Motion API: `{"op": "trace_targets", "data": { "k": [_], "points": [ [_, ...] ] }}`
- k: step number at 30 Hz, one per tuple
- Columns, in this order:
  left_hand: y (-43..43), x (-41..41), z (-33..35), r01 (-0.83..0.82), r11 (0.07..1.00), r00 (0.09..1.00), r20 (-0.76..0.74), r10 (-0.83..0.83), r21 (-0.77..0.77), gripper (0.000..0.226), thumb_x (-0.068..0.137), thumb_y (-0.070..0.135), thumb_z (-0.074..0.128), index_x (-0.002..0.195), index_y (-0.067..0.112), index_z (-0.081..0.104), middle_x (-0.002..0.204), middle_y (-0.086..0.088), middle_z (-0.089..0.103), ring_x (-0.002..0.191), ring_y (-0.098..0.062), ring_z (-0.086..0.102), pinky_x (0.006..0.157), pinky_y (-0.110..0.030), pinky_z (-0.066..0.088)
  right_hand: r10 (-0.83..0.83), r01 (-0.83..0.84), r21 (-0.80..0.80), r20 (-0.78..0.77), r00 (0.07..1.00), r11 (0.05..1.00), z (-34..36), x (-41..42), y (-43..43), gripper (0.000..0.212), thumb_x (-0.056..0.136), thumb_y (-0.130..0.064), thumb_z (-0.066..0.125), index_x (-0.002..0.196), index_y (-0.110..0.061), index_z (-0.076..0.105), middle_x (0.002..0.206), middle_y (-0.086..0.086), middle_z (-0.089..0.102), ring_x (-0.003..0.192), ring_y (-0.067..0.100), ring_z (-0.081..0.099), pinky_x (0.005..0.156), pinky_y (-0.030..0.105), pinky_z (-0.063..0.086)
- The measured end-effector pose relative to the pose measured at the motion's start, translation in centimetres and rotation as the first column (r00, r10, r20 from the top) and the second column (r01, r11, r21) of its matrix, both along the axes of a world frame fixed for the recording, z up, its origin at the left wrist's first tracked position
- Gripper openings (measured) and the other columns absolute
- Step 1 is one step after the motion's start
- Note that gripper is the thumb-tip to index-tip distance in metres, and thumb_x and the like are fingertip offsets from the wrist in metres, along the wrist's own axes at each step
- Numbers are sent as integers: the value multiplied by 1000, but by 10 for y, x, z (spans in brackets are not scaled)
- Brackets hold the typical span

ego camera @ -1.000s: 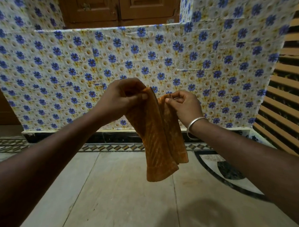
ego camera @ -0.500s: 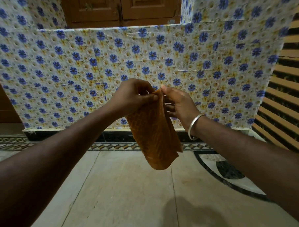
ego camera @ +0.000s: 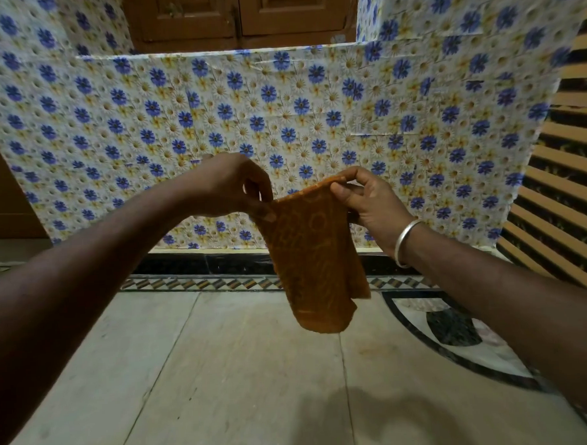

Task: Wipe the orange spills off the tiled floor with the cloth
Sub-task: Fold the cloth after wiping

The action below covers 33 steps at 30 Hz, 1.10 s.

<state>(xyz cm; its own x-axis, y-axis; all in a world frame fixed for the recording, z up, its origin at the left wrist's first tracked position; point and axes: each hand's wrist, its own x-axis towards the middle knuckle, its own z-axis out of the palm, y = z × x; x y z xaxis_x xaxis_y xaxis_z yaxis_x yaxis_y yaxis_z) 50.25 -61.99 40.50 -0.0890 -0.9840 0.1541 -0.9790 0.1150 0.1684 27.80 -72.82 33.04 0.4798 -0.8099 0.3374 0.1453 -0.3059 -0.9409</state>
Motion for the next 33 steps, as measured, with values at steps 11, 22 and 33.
{"op": "trace_targets", "data": {
  "k": [11,22,33],
  "points": [
    [-10,-3,-42,142,986,403,-915,21,85,48,94,27,73,135,12,52,123,-15,71,116,-34,71,95,-48,60,3,-12,60,148,989,998,16,5,-6,12,105,-30,48,108,-20,52,79,-6,68,74,18,66,63,37,56],
    [-20,-35,-70,33,972,240,-946,217,232,27,100,30,65,125,23,64,111,-9,77,102,-30,76,93,-46,58,-10,25,503,-32,999,864,-10,-10,-11,47,101,-53,44,139,-25,39,104,14,74,92,31,72,71,47,59],
    [-28,-13,-79,11,969,217,-946,240,249,34,94,20,73,123,7,61,115,-12,71,102,-27,74,85,-42,60,204,-227,459,101,974,859,-42,8,0,90,73,2,76,145,-37,38,129,17,58,117,36,61,92,53,55]
  ]
}}
